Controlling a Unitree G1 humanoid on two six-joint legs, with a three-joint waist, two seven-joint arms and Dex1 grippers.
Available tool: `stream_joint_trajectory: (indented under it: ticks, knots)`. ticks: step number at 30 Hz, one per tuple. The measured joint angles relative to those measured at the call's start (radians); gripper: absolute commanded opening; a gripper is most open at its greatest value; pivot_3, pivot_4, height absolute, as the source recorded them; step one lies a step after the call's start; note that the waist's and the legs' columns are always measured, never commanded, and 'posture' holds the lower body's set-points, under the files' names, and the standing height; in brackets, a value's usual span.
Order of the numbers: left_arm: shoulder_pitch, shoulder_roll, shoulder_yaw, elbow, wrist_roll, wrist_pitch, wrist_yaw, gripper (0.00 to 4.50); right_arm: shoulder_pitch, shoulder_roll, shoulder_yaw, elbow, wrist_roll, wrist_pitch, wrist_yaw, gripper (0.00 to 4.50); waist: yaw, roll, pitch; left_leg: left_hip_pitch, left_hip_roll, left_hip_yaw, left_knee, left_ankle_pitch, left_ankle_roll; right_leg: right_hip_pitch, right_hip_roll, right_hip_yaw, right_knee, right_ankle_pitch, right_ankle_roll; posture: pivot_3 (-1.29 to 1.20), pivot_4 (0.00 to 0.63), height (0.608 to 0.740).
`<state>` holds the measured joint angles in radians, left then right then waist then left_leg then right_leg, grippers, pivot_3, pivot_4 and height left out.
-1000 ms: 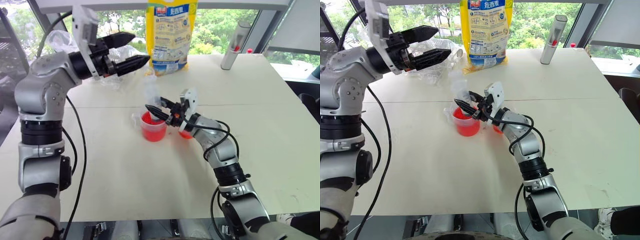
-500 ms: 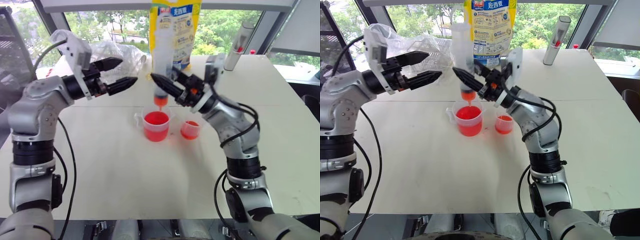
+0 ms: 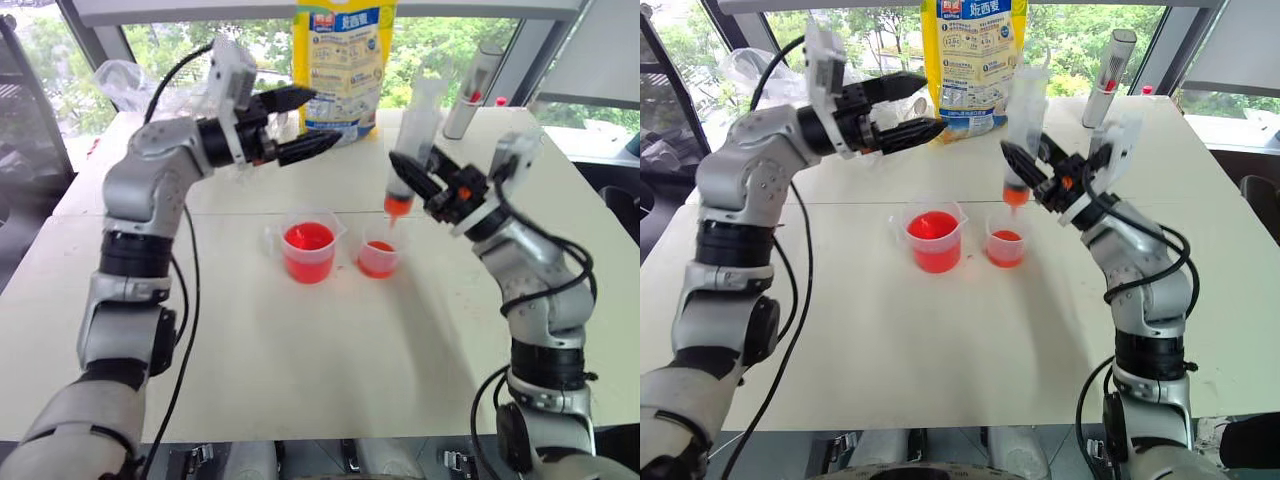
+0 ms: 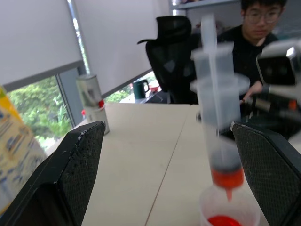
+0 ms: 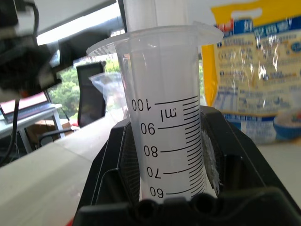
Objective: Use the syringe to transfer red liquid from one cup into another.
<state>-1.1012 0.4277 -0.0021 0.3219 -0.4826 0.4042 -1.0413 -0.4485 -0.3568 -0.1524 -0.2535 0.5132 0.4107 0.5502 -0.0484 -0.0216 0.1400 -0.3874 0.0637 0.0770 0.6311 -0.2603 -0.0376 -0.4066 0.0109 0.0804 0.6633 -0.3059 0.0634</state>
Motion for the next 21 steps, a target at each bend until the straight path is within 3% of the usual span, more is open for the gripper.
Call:
stream_joint_trajectory:
  ticks: [7,19,21]
  knots:
    - [-0.158,-0.093,-0.003,0.185,0.021,-0.072,-0.051,4.40,0.052,0.034,0.050,0.034,-0.062,-0.077,-0.011,1.41,0.004,0.000,0.000,-0.001,0.001,0.000,0.000,0.000,0.000,0.000,0.001,0.000,0.000,0.000,0.000,0.00,0.150,0.740]
    - [-0.200,-0.202,-0.017,0.328,0.059,-0.112,-0.122,4.40,0.055,0.037,0.069,0.033,-0.078,-0.093,-0.023,1.41,0.004,0.000,0.000,-0.001,0.001,0.000,0.000,0.000,0.000,0.000,0.002,0.000,0.000,0.000,0.000,0.00,0.150,0.740]
    - [-0.201,-0.210,-0.016,0.345,0.060,-0.112,-0.128,3.90,0.055,0.037,0.069,0.033,-0.079,-0.093,-0.024,1.41,0.004,0.000,0.000,-0.001,0.001,0.000,0.000,0.000,0.000,0.000,0.002,0.000,0.000,0.000,0.000,0.00,0.150,0.740]
